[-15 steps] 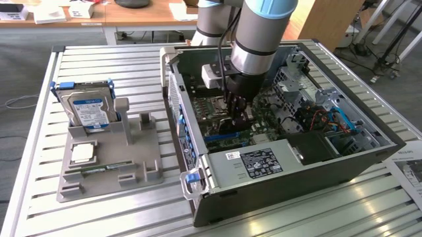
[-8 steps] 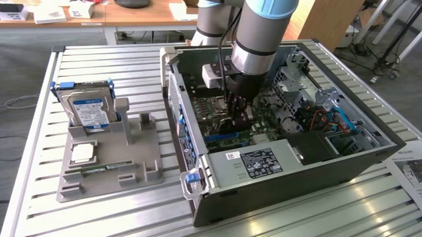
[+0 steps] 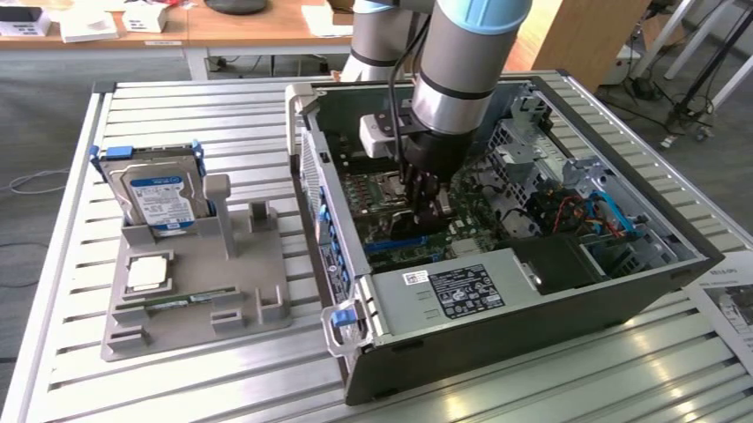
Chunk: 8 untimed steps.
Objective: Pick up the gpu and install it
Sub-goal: 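Insert the gpu into the slot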
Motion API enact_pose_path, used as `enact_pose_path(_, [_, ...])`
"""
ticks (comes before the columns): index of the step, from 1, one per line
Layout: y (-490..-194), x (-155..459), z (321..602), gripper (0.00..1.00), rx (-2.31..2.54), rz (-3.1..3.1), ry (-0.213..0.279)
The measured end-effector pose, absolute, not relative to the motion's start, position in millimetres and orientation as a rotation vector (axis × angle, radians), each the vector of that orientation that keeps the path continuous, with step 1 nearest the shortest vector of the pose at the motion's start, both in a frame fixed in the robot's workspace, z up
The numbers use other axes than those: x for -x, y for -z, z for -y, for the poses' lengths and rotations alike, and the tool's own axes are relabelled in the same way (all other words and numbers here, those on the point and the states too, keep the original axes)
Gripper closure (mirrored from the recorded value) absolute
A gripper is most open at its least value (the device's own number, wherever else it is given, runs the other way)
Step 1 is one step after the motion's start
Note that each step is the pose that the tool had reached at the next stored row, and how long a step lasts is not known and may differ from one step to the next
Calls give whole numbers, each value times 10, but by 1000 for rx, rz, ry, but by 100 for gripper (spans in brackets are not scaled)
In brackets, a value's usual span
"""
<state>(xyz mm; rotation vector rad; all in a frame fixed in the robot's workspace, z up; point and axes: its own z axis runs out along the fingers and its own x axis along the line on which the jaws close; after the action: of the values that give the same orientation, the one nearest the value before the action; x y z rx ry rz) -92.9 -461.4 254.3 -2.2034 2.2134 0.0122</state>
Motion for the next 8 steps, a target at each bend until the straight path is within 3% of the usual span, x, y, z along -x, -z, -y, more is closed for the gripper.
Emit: enact_pose_path(8, [-2540,932,4616,73,2203,-2213,-14])
